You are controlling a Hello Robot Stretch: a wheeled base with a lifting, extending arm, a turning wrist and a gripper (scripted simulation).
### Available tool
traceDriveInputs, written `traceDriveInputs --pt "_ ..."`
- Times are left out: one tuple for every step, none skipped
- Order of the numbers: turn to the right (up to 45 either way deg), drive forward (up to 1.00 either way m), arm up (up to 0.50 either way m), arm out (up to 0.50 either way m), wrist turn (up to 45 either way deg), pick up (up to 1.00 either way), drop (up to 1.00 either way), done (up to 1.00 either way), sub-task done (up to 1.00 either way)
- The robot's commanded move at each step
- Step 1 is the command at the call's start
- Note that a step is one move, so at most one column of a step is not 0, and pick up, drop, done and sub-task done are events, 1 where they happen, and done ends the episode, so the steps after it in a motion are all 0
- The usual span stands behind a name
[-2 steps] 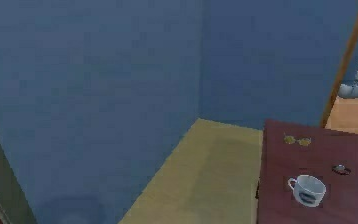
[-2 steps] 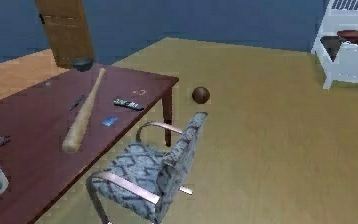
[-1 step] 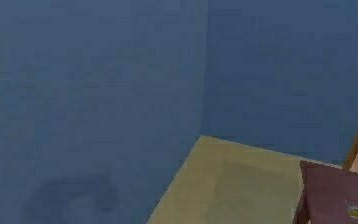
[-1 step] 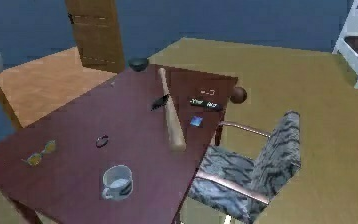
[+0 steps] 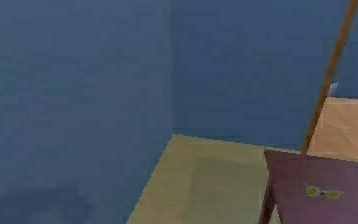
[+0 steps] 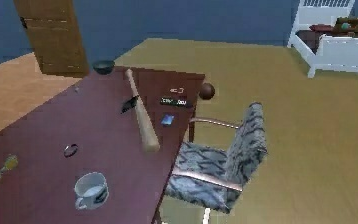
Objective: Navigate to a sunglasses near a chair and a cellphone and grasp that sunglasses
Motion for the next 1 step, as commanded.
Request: traceDriveInputs --pt "0.0 0.45 0.0 0.0 0.0 0.0 0.0 0.0 0.0"
